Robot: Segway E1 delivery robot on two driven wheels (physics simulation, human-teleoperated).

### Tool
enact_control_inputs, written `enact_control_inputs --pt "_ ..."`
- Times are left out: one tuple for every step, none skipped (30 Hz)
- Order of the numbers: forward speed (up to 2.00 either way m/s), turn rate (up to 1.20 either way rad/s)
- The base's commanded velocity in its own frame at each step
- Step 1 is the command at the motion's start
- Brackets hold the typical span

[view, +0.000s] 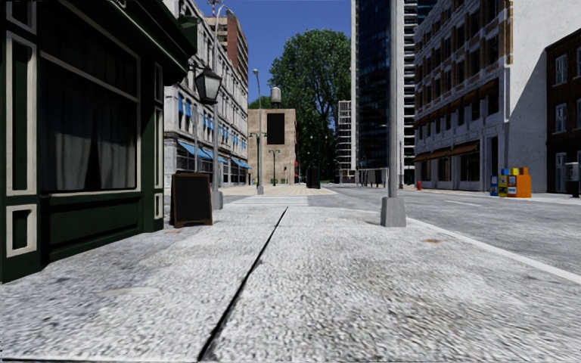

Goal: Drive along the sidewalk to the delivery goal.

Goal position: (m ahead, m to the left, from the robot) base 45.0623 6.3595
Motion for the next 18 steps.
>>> enact_control_inputs --pt "2.00 0.00" --pt "2.00 0.00" --pt "2.00 0.00" --pt "2.00 0.00" --pt "2.00 0.00" --pt "2.00 0.00" --pt "2.00 0.00" --pt "2.00 0.00" --pt "2.00 0.00" --pt "2.00 0.00" --pt "2.00 0.00" --pt "2.00 0.00" --pt "2.00 0.00" --pt "2.00 0.00" --pt "2.00 0.00" --pt "2.00 0.00" --pt "2.00 0.00" --pt "2.00 0.00"
